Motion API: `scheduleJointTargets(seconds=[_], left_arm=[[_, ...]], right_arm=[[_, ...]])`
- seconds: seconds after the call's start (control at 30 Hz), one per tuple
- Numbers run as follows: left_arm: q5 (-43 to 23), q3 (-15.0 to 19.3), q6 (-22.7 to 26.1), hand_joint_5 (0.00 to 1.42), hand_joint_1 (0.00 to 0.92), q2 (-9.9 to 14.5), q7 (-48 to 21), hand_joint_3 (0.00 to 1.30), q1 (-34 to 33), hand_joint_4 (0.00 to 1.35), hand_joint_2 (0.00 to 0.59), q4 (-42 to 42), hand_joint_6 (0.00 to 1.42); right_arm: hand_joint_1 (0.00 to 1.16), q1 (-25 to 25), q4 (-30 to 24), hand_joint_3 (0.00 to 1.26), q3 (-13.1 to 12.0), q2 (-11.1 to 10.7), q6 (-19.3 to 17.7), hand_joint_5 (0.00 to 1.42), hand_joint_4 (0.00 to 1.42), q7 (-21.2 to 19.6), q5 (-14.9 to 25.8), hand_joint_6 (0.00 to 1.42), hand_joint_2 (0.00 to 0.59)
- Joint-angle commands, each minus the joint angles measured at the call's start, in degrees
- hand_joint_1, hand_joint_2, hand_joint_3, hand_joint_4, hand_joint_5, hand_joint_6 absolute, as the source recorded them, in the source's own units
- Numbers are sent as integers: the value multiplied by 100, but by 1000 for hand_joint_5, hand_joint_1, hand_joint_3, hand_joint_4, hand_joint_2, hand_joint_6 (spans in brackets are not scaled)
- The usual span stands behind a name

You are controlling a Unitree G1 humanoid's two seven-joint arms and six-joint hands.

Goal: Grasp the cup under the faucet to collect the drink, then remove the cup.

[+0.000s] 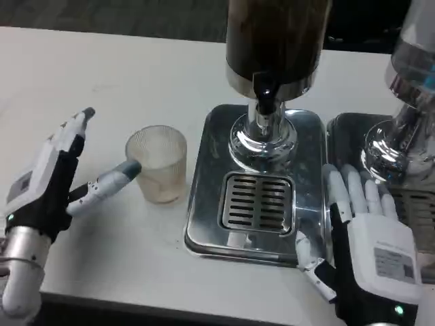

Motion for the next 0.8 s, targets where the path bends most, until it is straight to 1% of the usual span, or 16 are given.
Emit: scheduleJointTargets(seconds=[0.03, 0.1, 0.17, 0.33, 0.4, 0.53, 0.63, 0.7, 0.73, 0.77, 0.8], left_arm=[[-108, -140, -463, 0, 0, -191, -95, 0, -591, 0, 0, 956, 0], [-140, -194, -530, 0, 15, -260, -205, 0, -790, 0, 1, 1259, 0], [-157, -263, -600, 0, 55, -313, -231, 0, -930, 0, 3, 1479, 0], [-241, -275, -823, 0, 119, -412, -154, 0, -1012, 0, 0, 1769, 0], [-152, -338, -878, 0, 122, -401, -49, 0, -1005, 0, 0, 1813, 0], [-104, -399, -926, 0, 80, -347, -28, 0, -981, 0, 0, 1866, 0], [-60, -482, -913, 0, 76, -308, -33, 0, -984, 0, 0, 1886, 0], [-90, -507, -870, 0, 116, -331, -44, 0, -1005, 0, 0, 1926, 0], [-113, -511, -839, 0, 155, -359, -64, 0, -1024, 0, 0, 1959, 0], [-114, -521, -807, 0, 261, -388, -55, 0, -1043, 0, 19, 1988, 0], [-120, -521, -780, 0, 313, -421, -32, 0, -1060, 0, 24, 2014, 0]], right_arm=[[225, -40, 62, 44, 31, 42, 56, 0, 0, -62, -22, 0, 536], [226, -23, 44, 44, 44, 50, 68, 0, 0, -58, -24, 0, 535], [227, -13, 34, 44, 64, 63, 85, 0, 0, -60, -34, 0, 535], [230, 51, -8, 44, 98, 126, 149, 0, 0, -90, -31, 0, 535], [231, 69, -15, 44, 106, 134, 157, 0, 0, -80, -27, 0, 535], [232, 82, -26, 44, 126, 141, 166, 0, 0, -50, -8, 0, 535], [233, 111, -55, 44, 128, 147, 177, 0, 0, -47, -4, 0, 535], [231, 125, -70, 44, 128, 141, 177, 0, 0, -42, 0, 0, 537], [230, 136, -81, 44, 130, 140, 178, 0, 0, -33, 2, 0, 538], [229, 148, -93, 44, 133, 141, 178, 0, 0, -25, 6, 0, 538], [228, 158, -108, 46, 136, 143, 180, 0, 0, -16, 7, 0, 538]])
